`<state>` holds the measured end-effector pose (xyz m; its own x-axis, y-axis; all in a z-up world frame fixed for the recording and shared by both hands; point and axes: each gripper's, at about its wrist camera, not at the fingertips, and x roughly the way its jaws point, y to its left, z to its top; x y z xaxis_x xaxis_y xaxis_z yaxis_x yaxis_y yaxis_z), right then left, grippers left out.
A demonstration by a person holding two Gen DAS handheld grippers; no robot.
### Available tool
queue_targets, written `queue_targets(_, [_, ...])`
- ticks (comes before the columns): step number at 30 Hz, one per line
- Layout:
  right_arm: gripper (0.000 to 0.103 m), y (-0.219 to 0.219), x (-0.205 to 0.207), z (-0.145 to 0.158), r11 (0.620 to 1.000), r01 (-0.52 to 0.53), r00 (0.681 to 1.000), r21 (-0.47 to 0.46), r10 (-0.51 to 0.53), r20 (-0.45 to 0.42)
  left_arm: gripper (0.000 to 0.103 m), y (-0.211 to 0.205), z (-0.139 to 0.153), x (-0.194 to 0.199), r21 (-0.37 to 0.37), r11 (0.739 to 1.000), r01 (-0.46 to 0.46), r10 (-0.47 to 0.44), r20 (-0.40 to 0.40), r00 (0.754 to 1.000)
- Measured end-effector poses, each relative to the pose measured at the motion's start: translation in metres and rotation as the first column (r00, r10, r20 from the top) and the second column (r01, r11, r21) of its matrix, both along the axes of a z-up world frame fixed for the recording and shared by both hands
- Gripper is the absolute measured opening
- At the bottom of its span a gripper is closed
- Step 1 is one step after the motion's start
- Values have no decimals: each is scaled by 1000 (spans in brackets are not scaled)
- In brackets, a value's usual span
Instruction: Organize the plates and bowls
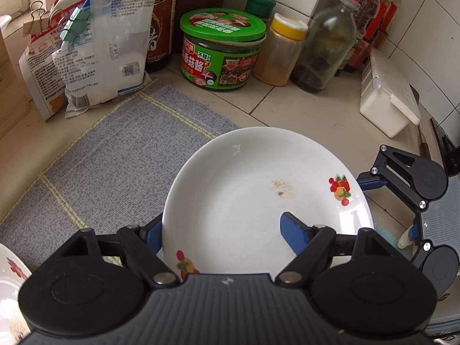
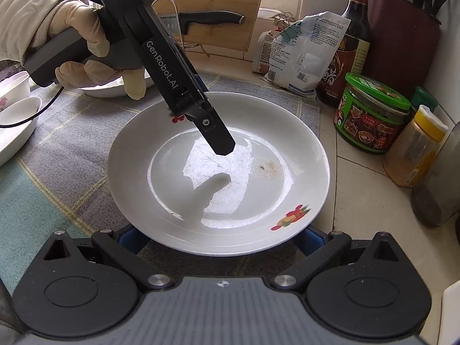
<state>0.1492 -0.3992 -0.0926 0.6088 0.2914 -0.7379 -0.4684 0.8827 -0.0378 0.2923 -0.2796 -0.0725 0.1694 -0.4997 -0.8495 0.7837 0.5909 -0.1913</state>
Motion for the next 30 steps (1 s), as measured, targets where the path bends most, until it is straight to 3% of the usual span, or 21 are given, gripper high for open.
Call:
queue_targets(15, [103, 1, 5, -2, 1000, 23, 1000, -12, -23, 11, 84, -2, 1, -1, 19, 1000, 6, -8, 68, 998])
queue_targets(23, [103, -1, 1, 1, 996, 88, 996, 4, -88, -11, 86, 12, 23, -22, -1, 1000, -10, 10, 143, 990])
queue_targets(30, [103, -1, -17, 6, 979, 205, 978, 14, -205, -29, 87, 34, 52, -66, -29, 998, -60, 65, 223, 973])
